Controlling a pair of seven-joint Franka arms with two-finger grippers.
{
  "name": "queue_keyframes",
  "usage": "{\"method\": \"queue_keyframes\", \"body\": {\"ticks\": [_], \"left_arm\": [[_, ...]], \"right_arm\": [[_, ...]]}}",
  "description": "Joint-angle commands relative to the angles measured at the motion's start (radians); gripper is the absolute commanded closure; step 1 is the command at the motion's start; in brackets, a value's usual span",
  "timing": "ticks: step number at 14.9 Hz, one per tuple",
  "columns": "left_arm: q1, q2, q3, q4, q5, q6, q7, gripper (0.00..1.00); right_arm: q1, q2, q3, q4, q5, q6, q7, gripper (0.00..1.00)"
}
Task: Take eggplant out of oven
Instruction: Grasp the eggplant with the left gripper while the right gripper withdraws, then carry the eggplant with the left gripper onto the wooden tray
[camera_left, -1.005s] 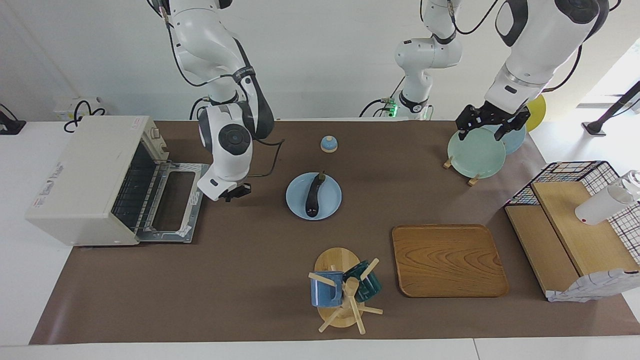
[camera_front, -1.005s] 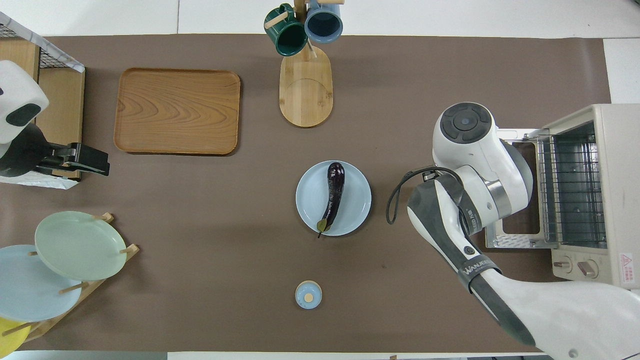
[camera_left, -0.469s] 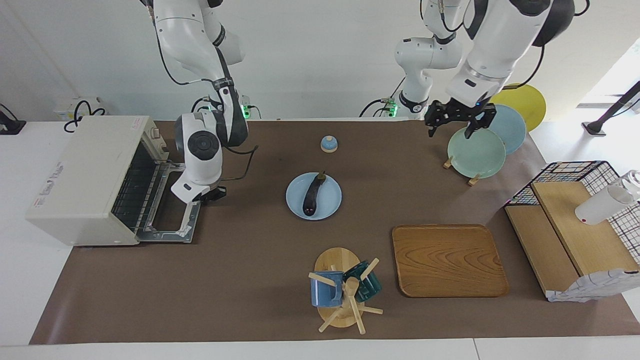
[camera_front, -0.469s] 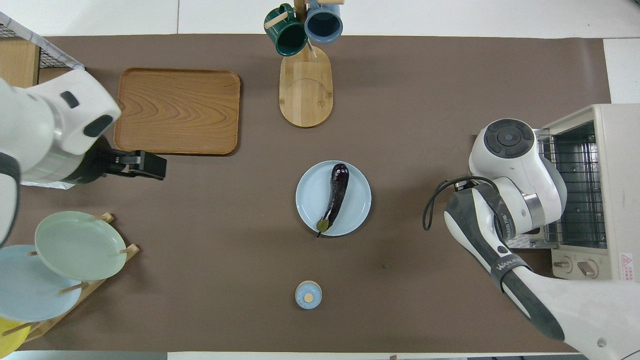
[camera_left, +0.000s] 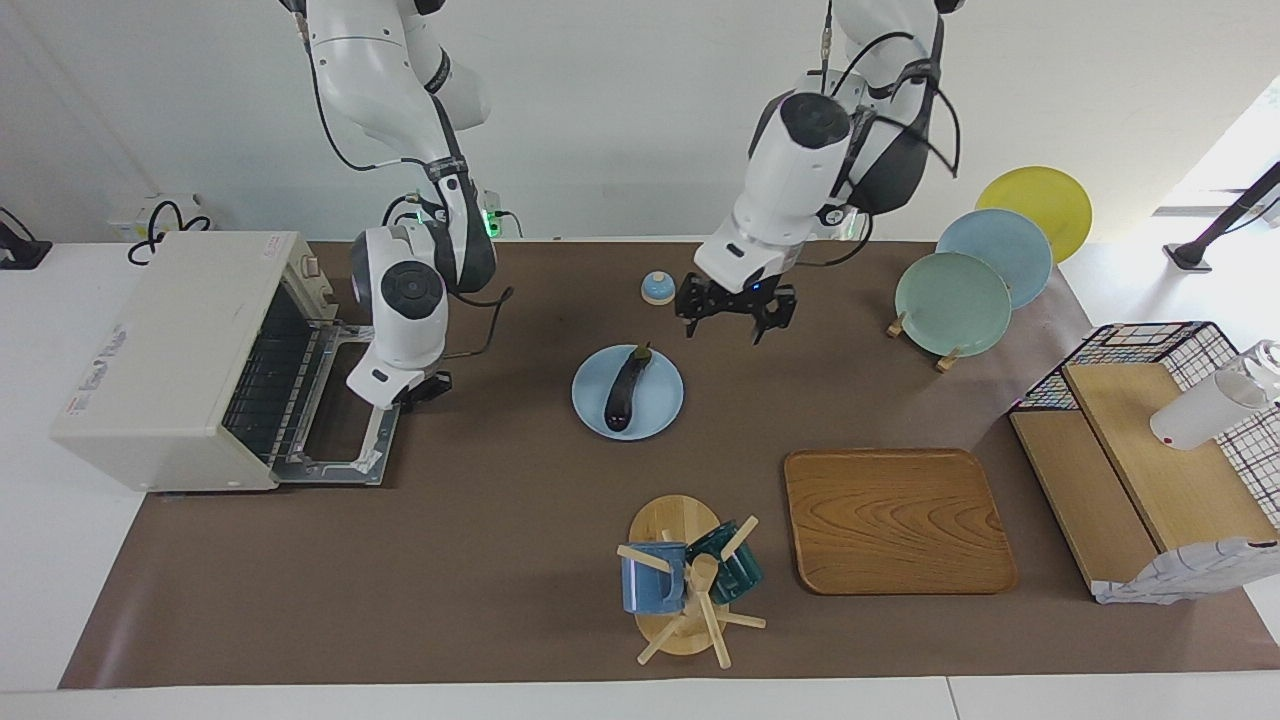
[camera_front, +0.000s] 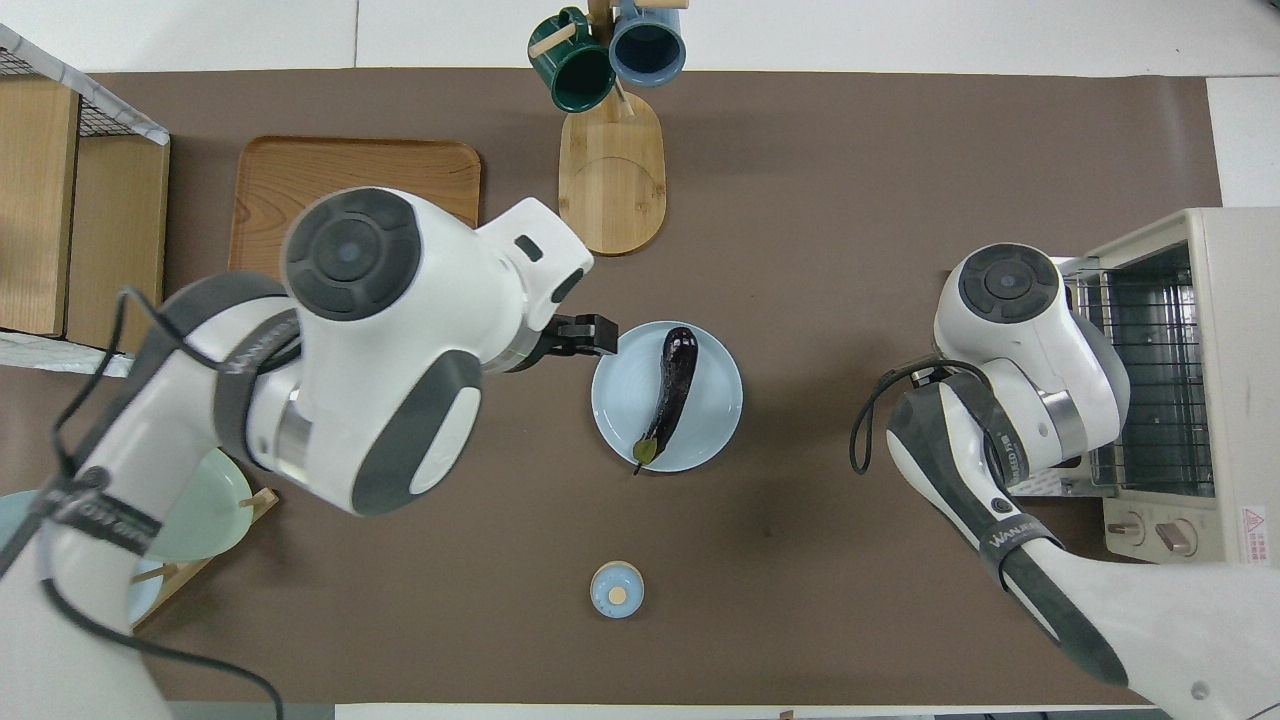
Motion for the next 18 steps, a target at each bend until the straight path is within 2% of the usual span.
{"method": "queue_keyframes", "body": {"ticks": [1, 4, 6, 12, 14, 18], "left_arm": [[-0.055, 0.099, 0.020, 0.013, -0.013, 0.109, -0.013, 0.00], [-0.104, 0.182, 0.020, 0.014, -0.013, 0.199, -0.013, 0.00], [-0.125, 0.208, 0.020, 0.011, -0.013, 0.233, -0.013, 0.00], [-0.173, 0.234, 0.020, -0.003, -0.013, 0.267, -0.018, 0.00], [-0.182, 0.234, 0.020, -0.024, -0.013, 0.298, -0.027, 0.00], [-0.190, 0.231, 0.020, -0.058, -0.013, 0.333, -0.036, 0.02]], "right_arm": [[-0.076, -0.047, -0.005, 0.131, -0.038, -0.174, -0.143, 1.00], [-0.112, -0.118, -0.008, 0.142, 0.000, -0.244, -0.225, 1.00], [-0.161, -0.141, -0.008, 0.144, 0.002, -0.269, -0.283, 1.00], [-0.247, -0.164, -0.007, 0.144, 0.017, -0.297, -0.387, 1.00], [-0.255, -0.178, -0.010, 0.167, 0.090, -0.330, -0.394, 1.00], [-0.244, -0.185, -0.002, 0.321, 0.226, -0.471, -0.366, 0.68]]}}
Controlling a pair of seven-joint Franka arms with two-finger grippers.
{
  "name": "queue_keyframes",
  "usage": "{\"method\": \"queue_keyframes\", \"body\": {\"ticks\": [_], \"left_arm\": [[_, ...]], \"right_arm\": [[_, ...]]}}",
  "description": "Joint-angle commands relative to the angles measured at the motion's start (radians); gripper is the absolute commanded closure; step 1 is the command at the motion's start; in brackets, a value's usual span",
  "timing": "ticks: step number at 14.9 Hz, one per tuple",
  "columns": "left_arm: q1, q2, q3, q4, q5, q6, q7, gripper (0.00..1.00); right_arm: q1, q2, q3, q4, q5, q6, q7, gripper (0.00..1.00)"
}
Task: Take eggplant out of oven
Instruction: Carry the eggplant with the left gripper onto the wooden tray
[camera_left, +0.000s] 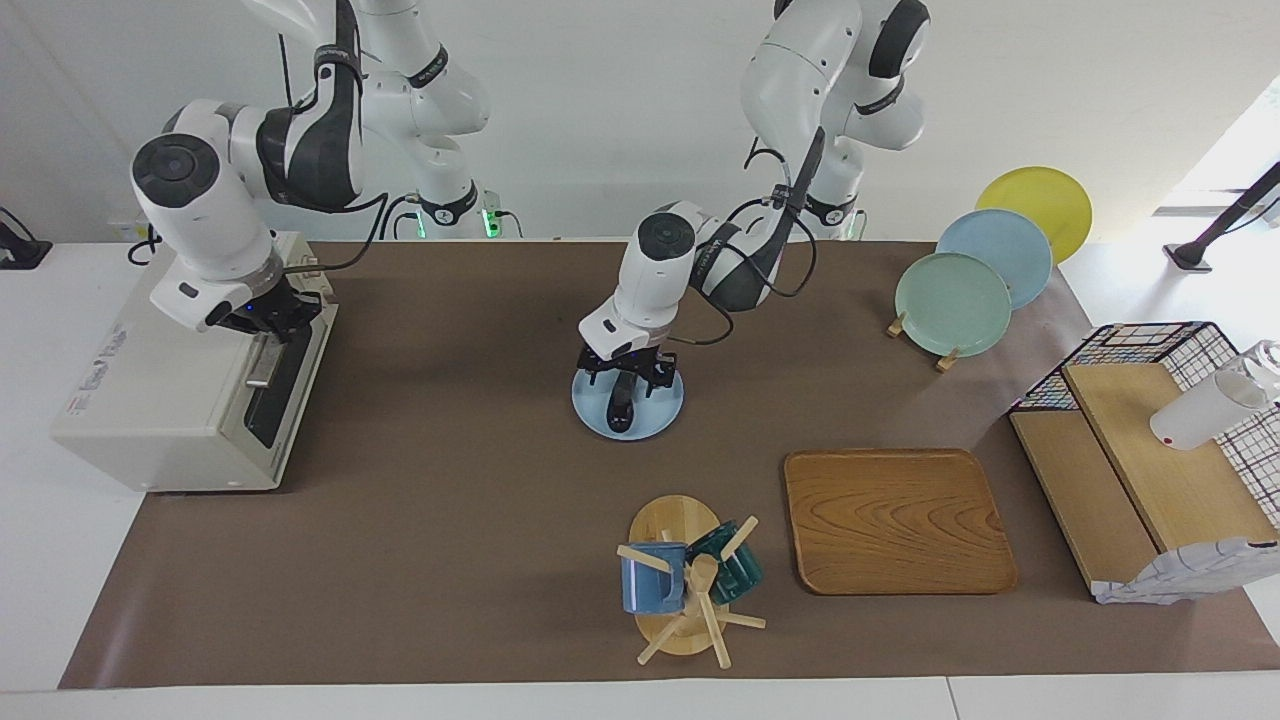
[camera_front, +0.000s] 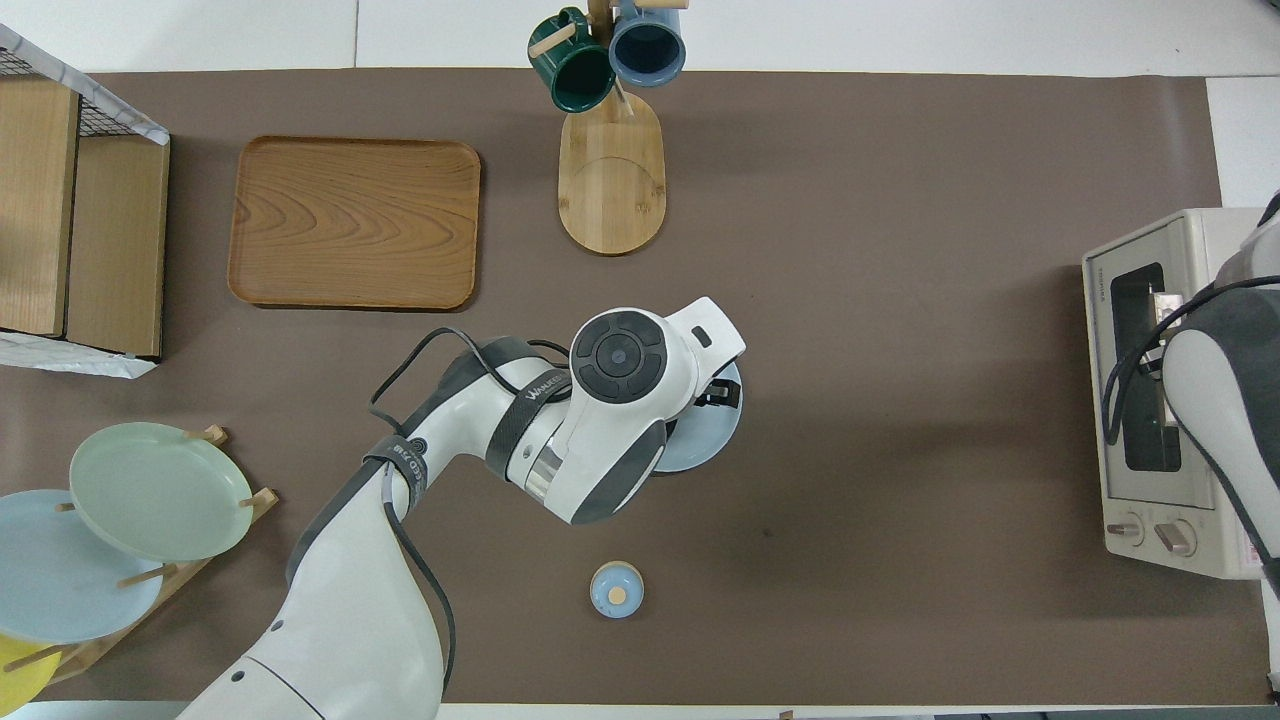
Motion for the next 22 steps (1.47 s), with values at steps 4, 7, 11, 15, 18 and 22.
{"method": "queue_keyframes", "body": {"ticks": [4, 7, 11, 15, 18, 22], "left_arm": [[-0.018, -0.011, 0.020, -0.032, -0.013, 0.038, -0.014, 0.27], [-0.017, -0.013, 0.020, -0.031, -0.013, 0.023, -0.012, 0.95], [0.021, -0.038, 0.026, -0.009, -0.013, -0.035, 0.003, 1.00], [0.162, -0.138, 0.022, 0.057, -0.013, -0.227, 0.020, 1.00], [0.295, -0.125, 0.025, 0.170, -0.015, -0.368, 0.124, 1.00], [0.486, -0.106, 0.026, 0.181, -0.012, -0.347, 0.271, 1.00]], "right_arm": [[-0.013, -0.036, 0.011, 0.176, 0.153, -0.122, -0.003, 0.00], [-0.007, -0.050, 0.014, 0.164, 0.157, -0.143, 0.066, 0.00], [0.036, -0.052, 0.003, 0.168, 0.155, -0.159, 0.101, 0.00], [0.123, -0.061, -0.037, 0.205, 0.132, -0.180, 0.112, 0.00], [0.139, -0.078, -0.040, 0.194, 0.129, -0.193, 0.181, 0.00], [0.129, -0.078, -0.055, 0.193, 0.143, -0.185, 0.181, 0.00]]}}
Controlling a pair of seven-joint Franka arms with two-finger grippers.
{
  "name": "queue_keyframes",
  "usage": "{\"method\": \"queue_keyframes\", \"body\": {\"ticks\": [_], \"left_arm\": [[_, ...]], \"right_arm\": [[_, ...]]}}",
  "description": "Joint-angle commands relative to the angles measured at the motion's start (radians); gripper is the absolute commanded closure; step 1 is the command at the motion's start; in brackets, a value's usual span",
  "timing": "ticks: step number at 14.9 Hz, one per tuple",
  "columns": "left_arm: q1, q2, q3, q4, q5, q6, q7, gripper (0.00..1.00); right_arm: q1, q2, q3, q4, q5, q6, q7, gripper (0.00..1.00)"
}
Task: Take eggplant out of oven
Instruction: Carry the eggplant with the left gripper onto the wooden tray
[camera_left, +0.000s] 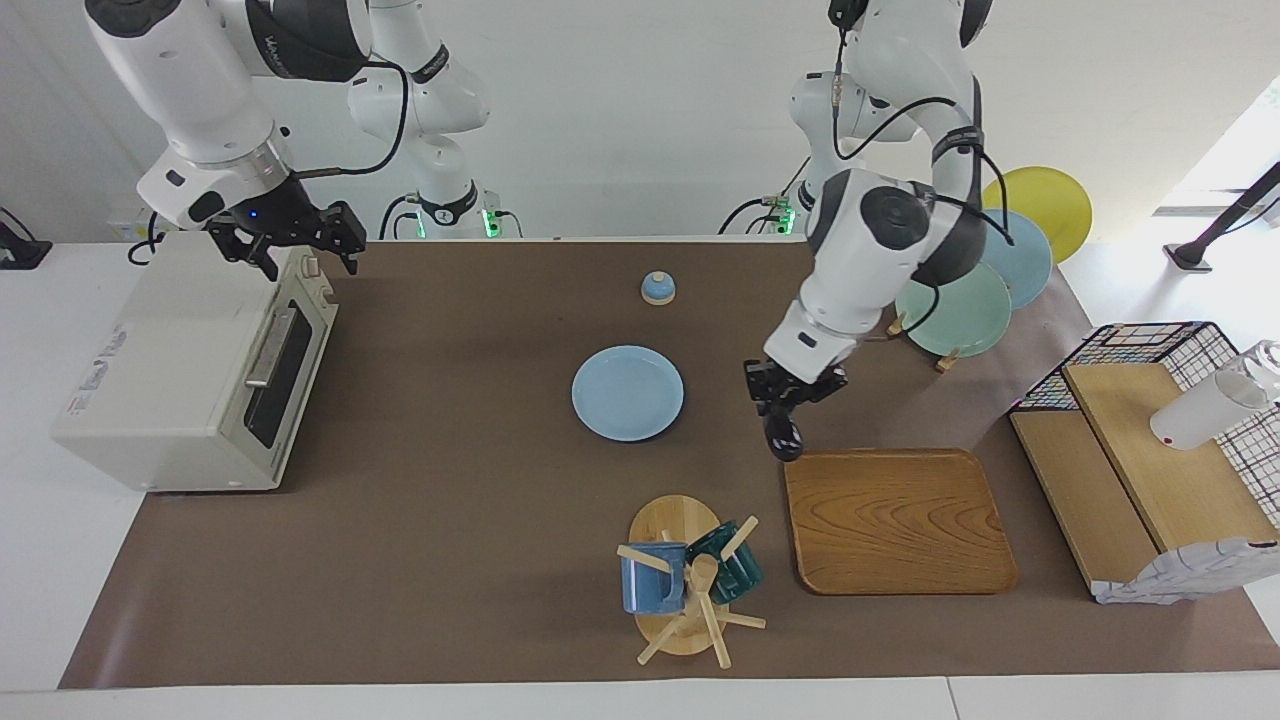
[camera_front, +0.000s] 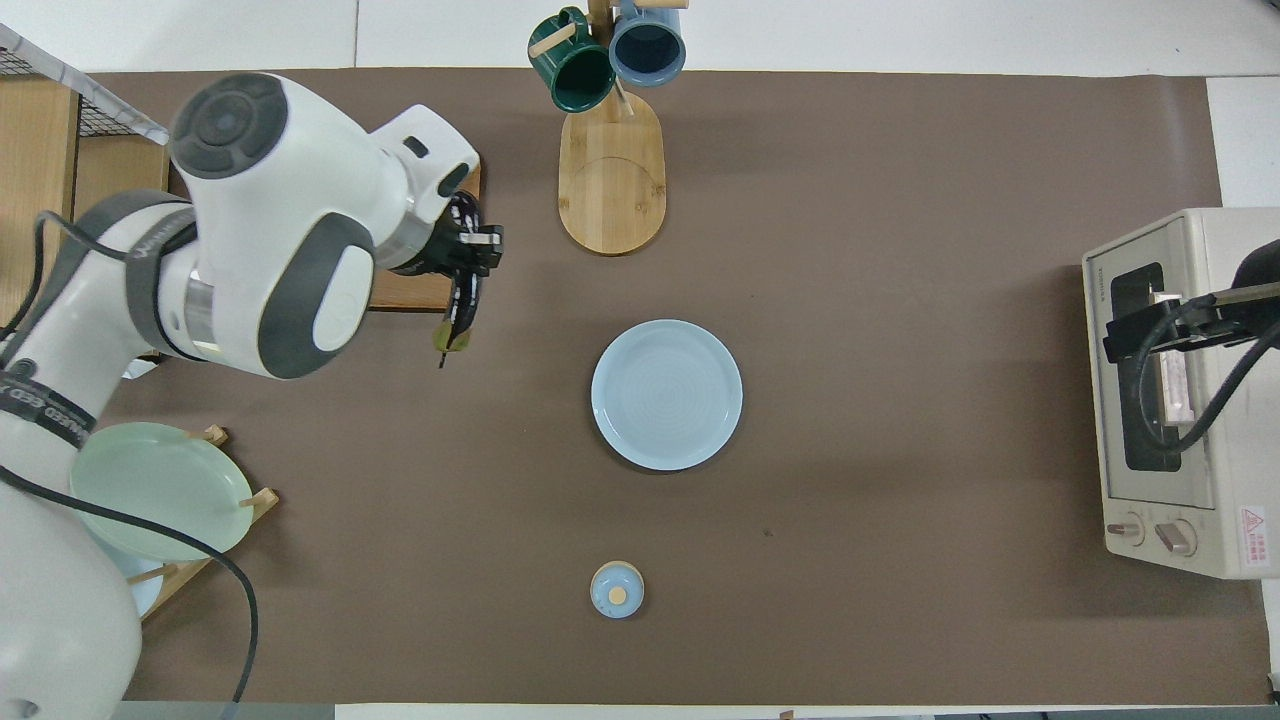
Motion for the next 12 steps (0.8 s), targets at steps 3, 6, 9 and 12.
{"method": "queue_keyframes", "body": {"ticks": [3, 6, 9, 12], "left_arm": [[0.160, 0.101, -0.009, 0.042, 0.014, 0.029, 0.164, 1.00], [0.195, 0.200, -0.009, 0.085, 0.071, 0.117, 0.197, 1.00], [0.200, 0.222, -0.007, 0.067, 0.073, 0.168, 0.198, 1.00], [0.200, 0.224, -0.009, 0.049, 0.071, 0.193, 0.198, 1.00]], "right_arm": [[-0.021, -0.003, -0.013, -0.004, 0.013, -0.016, 0.014, 0.00], [-0.035, -0.004, -0.013, -0.004, 0.013, -0.014, 0.012, 0.00], [-0.062, -0.003, -0.005, -0.004, 0.013, -0.014, 0.007, 0.00], [-0.075, -0.004, 0.004, -0.001, 0.013, -0.016, 0.010, 0.00]]}}
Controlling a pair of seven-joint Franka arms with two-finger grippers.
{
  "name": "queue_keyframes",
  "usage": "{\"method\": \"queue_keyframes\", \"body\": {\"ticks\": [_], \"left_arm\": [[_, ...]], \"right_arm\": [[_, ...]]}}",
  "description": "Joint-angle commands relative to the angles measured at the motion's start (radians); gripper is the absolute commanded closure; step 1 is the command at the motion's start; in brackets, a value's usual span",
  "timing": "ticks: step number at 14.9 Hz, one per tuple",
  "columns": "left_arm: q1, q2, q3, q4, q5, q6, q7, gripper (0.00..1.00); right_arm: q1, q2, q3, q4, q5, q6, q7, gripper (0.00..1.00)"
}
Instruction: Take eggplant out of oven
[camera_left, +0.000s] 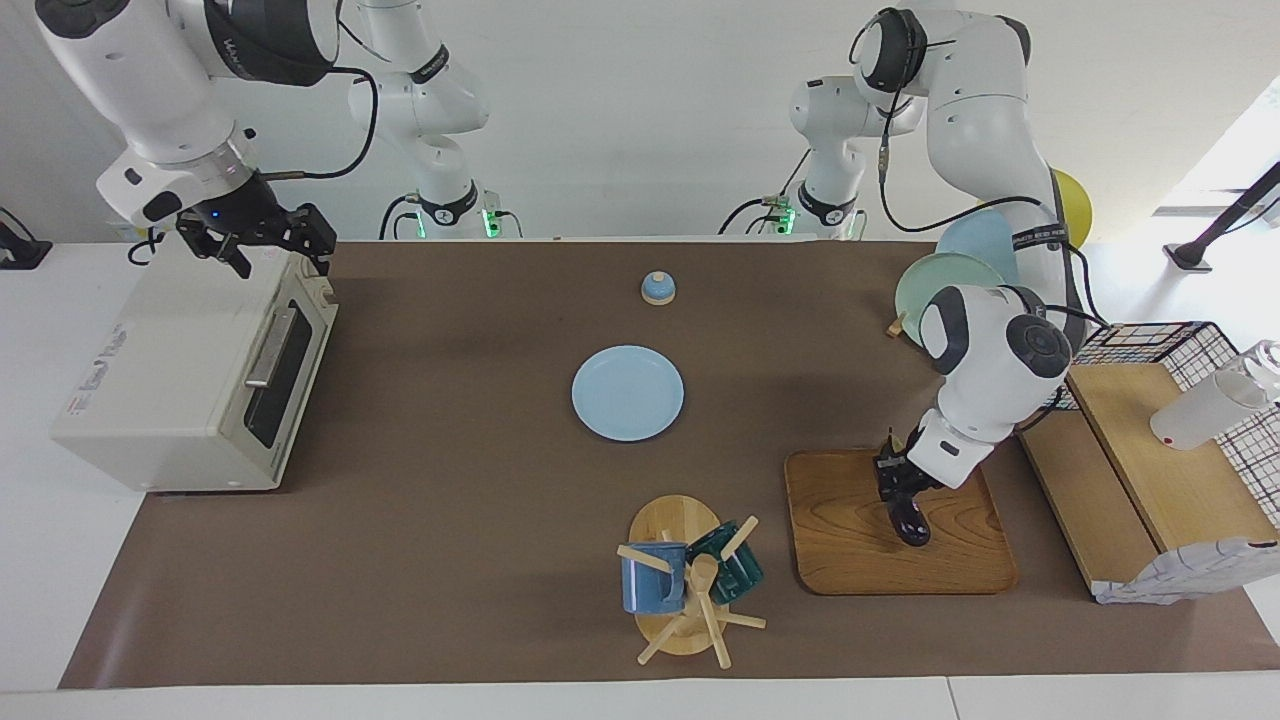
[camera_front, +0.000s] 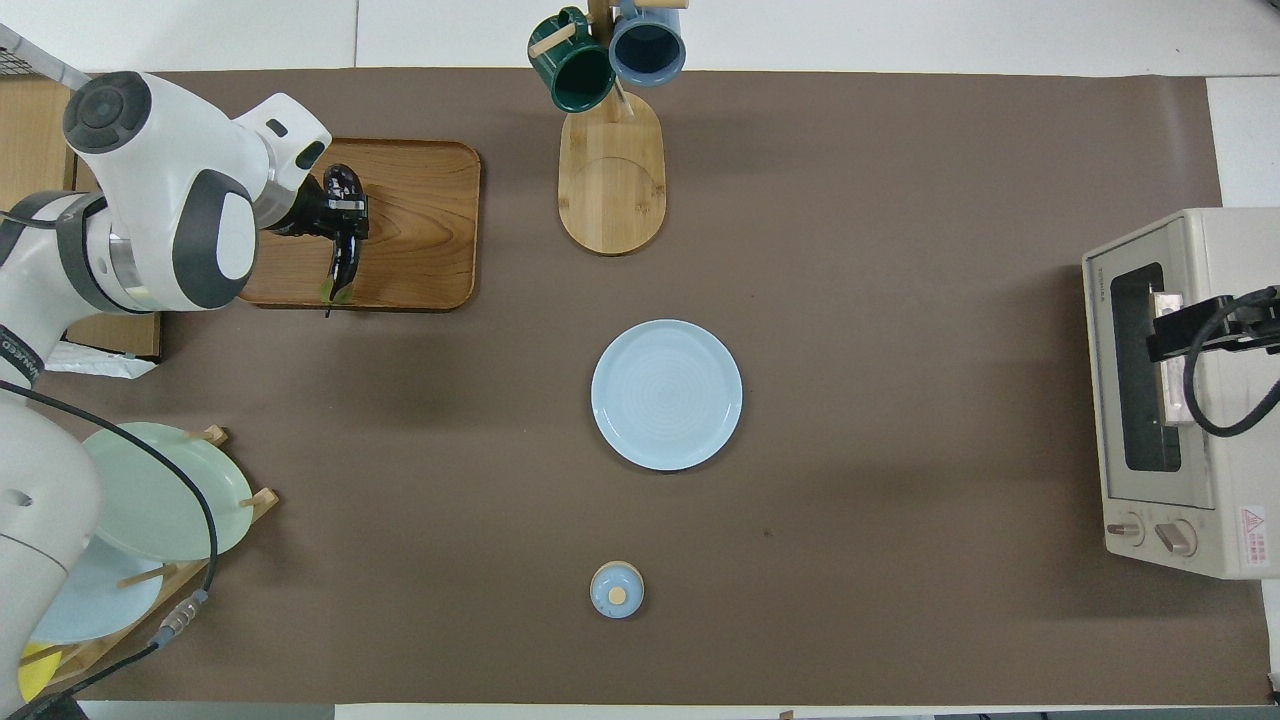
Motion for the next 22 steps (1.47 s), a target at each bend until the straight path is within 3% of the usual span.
{"method": "queue_keyframes", "body": {"ticks": [1, 10, 11, 12, 17, 22], "left_arm": [[0.005, 0.002, -0.005, 0.007, 0.017, 0.013, 0.008, 1.00], [0.006, 0.011, -0.004, -0.004, 0.018, 0.063, 0.012, 1.00], [0.006, 0.011, -0.004, -0.006, 0.018, 0.060, 0.021, 0.88], [0.008, 0.011, -0.002, -0.001, 0.018, 0.052, 0.024, 0.01], [0.014, -0.004, 0.003, 0.022, 0.017, 0.009, 0.017, 0.00], [0.012, -0.146, 0.022, 0.014, 0.017, -0.136, 0.012, 0.00]], "right_arm": [[-0.018, -0.004, 0.009, 0.000, 0.013, -0.014, 0.012, 0.00], [-0.026, -0.008, 0.017, 0.000, 0.016, -0.010, 0.010, 0.00], [-0.024, -0.009, 0.015, -0.001, 0.016, -0.013, 0.010, 0.00], [-0.024, -0.009, 0.015, -0.001, 0.016, -0.013, 0.010, 0.00], [-0.017, -0.009, 0.015, -0.001, 0.016, -0.013, 0.010, 0.00], [-0.018, -0.009, 0.015, -0.001, 0.016, -0.014, 0.010, 0.00]]}}
